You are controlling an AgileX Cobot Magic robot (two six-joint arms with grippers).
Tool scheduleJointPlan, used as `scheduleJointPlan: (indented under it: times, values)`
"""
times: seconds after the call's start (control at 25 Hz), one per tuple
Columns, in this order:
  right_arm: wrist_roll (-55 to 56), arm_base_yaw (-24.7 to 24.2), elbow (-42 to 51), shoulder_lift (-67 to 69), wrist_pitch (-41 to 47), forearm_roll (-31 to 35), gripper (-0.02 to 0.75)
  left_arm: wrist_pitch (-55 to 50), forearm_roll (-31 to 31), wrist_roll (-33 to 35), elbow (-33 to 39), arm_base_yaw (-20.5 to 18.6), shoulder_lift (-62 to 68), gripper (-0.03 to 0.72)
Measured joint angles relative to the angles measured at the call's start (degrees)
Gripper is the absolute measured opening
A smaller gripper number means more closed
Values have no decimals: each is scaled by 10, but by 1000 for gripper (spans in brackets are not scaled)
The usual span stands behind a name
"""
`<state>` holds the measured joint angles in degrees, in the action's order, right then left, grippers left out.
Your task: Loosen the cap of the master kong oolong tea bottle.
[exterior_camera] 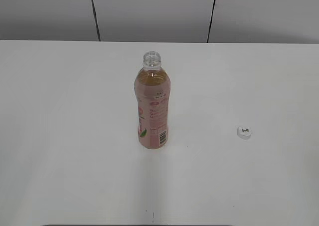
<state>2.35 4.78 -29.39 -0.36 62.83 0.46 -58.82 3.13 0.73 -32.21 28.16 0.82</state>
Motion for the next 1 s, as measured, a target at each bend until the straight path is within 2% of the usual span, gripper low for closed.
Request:
scheduleJointPlan:
  times: [0.2, 0.44, 0.64, 0.88, 1.0]
  values:
    - [0, 0, 0, 0, 0, 0, 449, 0, 0, 0, 0, -141, -5, 416]
    - [0, 0, 0, 0, 0, -5, 449, 1, 0, 0, 0, -245, -12, 416]
    - [0, 0, 0, 0, 0, 0, 449, 1, 1, 1, 0, -280, -12, 416]
    - [0, 0, 0, 0, 0, 0, 449, 1, 1, 1, 0, -282, -12, 416]
    - [0, 0, 0, 0, 0, 0, 449, 1, 1, 1, 0, -268, -12, 416]
